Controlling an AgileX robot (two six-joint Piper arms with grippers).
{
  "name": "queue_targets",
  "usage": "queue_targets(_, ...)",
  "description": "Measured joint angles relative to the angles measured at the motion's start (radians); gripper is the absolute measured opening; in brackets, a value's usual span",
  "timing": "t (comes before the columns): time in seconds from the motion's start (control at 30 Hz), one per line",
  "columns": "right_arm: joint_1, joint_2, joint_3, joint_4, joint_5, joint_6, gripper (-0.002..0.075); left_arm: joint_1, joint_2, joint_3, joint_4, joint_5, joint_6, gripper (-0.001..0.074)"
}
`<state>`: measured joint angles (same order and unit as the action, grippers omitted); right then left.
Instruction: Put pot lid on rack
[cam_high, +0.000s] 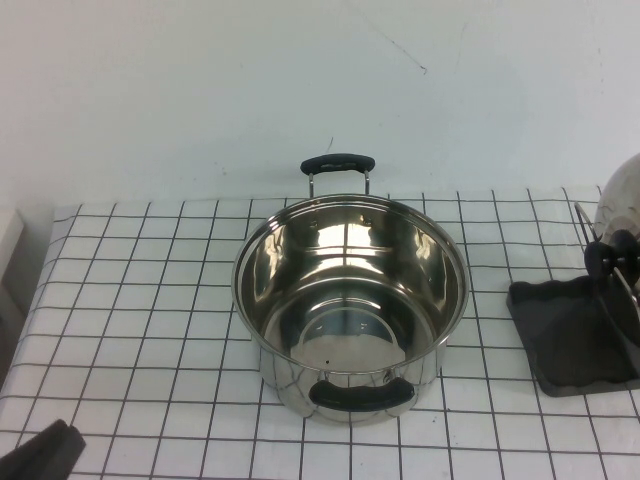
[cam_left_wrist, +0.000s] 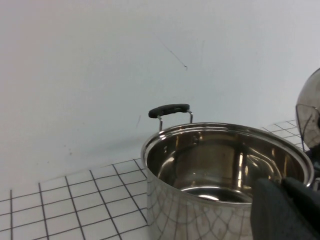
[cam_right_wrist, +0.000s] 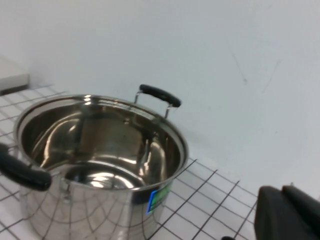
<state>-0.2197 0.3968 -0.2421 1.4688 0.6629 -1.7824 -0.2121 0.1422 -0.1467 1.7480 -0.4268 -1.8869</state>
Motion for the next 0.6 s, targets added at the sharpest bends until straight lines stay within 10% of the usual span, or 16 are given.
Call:
queue_targets(0.37,0.001,-0.056,0.008,-0.019,-0.128,0.027,-0.0001,0.000,0.000,0.000,0.014,-0.148,0.000,-0.0002)
queue_targets(0.6,0.005,-0.205,0.010,-0.784,-0.184,0.858,-0.0001,0.000,0.000,0.000,0.019,-0.232,0.000,-0.0002)
